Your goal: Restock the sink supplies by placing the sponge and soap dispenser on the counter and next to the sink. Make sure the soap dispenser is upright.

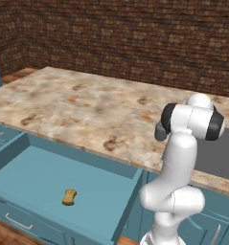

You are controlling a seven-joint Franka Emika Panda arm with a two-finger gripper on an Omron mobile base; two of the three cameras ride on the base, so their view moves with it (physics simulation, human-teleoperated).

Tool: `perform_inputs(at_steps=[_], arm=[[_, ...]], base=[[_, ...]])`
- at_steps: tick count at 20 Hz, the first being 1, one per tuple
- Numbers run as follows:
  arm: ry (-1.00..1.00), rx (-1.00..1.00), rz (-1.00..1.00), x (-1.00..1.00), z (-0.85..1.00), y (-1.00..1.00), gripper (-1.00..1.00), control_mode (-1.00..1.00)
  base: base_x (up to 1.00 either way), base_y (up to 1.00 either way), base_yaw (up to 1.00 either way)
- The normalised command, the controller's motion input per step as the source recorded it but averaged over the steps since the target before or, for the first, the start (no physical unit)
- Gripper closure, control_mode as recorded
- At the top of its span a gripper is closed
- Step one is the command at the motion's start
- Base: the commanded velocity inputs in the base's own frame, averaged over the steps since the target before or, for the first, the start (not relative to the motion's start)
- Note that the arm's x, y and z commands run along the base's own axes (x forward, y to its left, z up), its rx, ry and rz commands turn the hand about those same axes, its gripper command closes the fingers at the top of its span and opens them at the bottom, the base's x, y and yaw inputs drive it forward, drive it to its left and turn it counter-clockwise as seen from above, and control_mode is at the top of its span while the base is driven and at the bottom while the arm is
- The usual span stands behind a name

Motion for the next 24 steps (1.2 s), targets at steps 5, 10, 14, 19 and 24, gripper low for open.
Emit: perform_inputs(at_steps=[5,10,14,19,24], arm=[[0.06,0.00,0.00,0.19,0.00,-0.22,-1.00,-1.00],[0.04,0.00,0.00,0.31,0.00,-0.04,-1.00,-1.00],[0.04,0.00,0.00,0.36,0.00,-0.17,-1.00,-1.00],[0.00,0.00,0.00,0.22,0.00,-0.40,-1.00,-1.00],[0.00,0.00,0.00,0.01,0.00,-0.05,-1.00,-1.00]], base=[[0.00,0.00,0.00],[0.00,0.00,0.00],[0.00,0.00,0.00],[0.00,0.00,0.00],[0.00,0.00,0.00]])
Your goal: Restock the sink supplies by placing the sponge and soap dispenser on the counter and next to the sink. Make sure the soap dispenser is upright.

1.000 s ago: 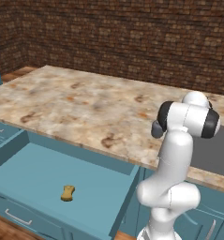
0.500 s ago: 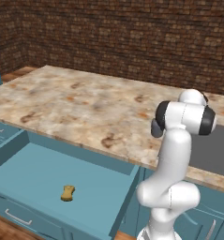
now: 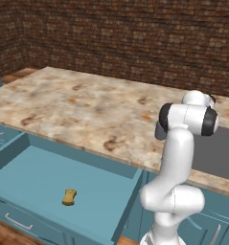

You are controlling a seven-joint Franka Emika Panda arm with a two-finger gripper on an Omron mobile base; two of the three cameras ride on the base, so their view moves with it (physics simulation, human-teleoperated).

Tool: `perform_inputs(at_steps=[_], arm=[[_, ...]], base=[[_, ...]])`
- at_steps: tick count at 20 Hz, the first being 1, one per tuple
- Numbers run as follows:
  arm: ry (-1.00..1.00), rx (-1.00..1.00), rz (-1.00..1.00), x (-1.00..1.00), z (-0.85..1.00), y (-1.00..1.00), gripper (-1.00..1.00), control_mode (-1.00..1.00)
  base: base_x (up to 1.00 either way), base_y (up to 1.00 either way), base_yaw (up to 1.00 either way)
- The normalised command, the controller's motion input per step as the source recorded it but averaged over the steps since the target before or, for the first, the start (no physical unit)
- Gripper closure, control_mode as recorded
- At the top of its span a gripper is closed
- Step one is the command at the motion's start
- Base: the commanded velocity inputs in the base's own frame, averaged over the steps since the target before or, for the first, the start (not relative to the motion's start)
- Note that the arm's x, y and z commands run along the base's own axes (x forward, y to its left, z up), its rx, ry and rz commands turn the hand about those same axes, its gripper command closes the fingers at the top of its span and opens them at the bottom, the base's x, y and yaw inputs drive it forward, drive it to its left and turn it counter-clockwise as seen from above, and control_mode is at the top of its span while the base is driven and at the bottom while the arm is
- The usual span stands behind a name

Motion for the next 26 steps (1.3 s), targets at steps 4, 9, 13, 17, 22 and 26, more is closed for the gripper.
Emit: perform_inputs(at_steps=[4,9,13,17,22,26], arm=[[0.00,0.00,0.00,-0.08,0.09,0.11,-1.00,-1.00],[-0.03,-0.01,-0.03,-0.34,0.44,0.24,-1.00,-1.00],[-0.11,-0.04,0.00,-0.64,0.46,0.29,-1.00,-1.00],[-0.15,-0.17,0.00,-0.81,0.50,0.69,-1.00,-1.00],[-0.11,-0.27,0.00,-0.63,0.45,0.97,-1.00,-1.00],[-0.09,-0.34,0.00,-0.64,0.34,1.00,-1.00,-1.00]], base=[[0.00,0.00,0.00],[0.00,0.00,0.00],[0.00,0.00,0.00],[0.00,0.00,0.00],[0.00,0.00,0.00],[0.00,0.00,0.00]])
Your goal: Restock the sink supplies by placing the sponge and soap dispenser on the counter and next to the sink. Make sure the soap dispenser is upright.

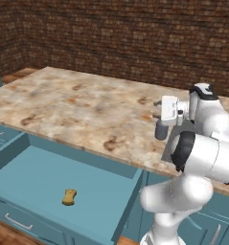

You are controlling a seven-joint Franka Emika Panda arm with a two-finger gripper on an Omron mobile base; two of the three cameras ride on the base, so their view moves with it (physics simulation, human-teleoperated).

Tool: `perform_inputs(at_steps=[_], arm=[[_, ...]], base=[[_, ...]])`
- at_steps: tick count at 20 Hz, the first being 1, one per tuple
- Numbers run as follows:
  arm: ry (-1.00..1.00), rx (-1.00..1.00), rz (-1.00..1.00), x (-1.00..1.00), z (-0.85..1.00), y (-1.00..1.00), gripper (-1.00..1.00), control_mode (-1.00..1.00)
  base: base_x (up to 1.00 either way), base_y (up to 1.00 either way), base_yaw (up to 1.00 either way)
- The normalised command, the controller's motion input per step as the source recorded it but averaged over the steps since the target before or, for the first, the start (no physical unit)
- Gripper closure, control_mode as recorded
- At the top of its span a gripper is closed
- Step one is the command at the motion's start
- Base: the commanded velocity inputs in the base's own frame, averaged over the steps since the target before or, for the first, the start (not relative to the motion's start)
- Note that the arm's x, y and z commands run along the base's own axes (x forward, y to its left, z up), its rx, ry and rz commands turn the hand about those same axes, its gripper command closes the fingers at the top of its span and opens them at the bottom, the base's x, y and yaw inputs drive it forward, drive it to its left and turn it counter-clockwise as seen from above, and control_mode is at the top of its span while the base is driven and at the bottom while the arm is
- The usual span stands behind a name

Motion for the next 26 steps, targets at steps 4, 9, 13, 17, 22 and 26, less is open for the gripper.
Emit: perform_inputs(at_steps=[4,9,13,17,22,26], arm=[[0.00,-0.46,0.08,-0.69,-0.03,1.00,-1.00,-1.00],[0.00,-0.51,0.19,-0.86,-0.25,1.00,-1.00,-1.00],[0.00,-0.60,0.22,-0.91,-0.51,1.00,-1.00,-1.00],[0.02,-0.53,0.26,-0.85,-0.52,1.00,-1.00,-1.00],[0.14,-0.45,0.37,-0.50,-0.51,1.00,-1.00,-1.00],[0.15,-0.34,0.44,-0.02,-0.58,1.00,-1.00,-1.00]], base=[[0.00,0.00,0.00],[0.00,0.00,0.00],[0.00,0.00,0.00],[0.00,0.00,0.00],[0.00,0.00,0.00],[0.00,0.00,0.00]])
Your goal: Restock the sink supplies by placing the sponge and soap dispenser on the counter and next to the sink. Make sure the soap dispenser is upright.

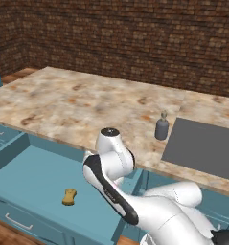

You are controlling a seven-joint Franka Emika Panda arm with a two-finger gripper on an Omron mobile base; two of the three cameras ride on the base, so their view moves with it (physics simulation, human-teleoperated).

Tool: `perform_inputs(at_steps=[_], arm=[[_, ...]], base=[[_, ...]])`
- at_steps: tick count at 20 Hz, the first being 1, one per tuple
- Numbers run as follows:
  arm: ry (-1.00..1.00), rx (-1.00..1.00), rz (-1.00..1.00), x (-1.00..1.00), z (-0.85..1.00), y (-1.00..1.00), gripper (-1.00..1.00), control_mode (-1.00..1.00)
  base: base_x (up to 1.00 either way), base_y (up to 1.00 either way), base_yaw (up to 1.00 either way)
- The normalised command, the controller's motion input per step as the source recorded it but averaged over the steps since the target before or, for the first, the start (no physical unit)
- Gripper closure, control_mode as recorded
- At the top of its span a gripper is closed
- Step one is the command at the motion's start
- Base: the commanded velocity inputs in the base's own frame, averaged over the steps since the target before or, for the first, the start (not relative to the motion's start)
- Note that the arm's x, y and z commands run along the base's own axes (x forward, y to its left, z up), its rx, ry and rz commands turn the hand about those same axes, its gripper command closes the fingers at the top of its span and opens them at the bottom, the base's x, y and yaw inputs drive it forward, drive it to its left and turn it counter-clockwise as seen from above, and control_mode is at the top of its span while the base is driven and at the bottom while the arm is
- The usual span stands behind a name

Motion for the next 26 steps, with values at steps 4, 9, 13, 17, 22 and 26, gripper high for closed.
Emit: perform_inputs(at_steps=[4,9,13,17,22,26], arm=[[0.16,-0.24,0.37,0.13,-0.42,0.95,-1.00,-1.00],[0.16,-0.01,0.21,0.52,-0.57,0.16,-1.00,-1.00],[0.11,0.00,0.20,0.66,-0.67,0.18,-1.00,-1.00],[0.00,-0.02,0.07,0.42,-0.31,0.34,-1.00,-1.00],[-0.01,-0.09,0.00,0.16,-0.26,0.28,-1.00,-1.00],[-0.08,-0.03,0.00,0.18,-0.25,0.01,-1.00,-1.00]], base=[[0.00,0.00,0.00],[0.00,0.00,0.00],[0.00,0.00,0.00],[0.00,0.00,0.00],[0.00,0.00,0.00],[0.00,0.00,0.00]])
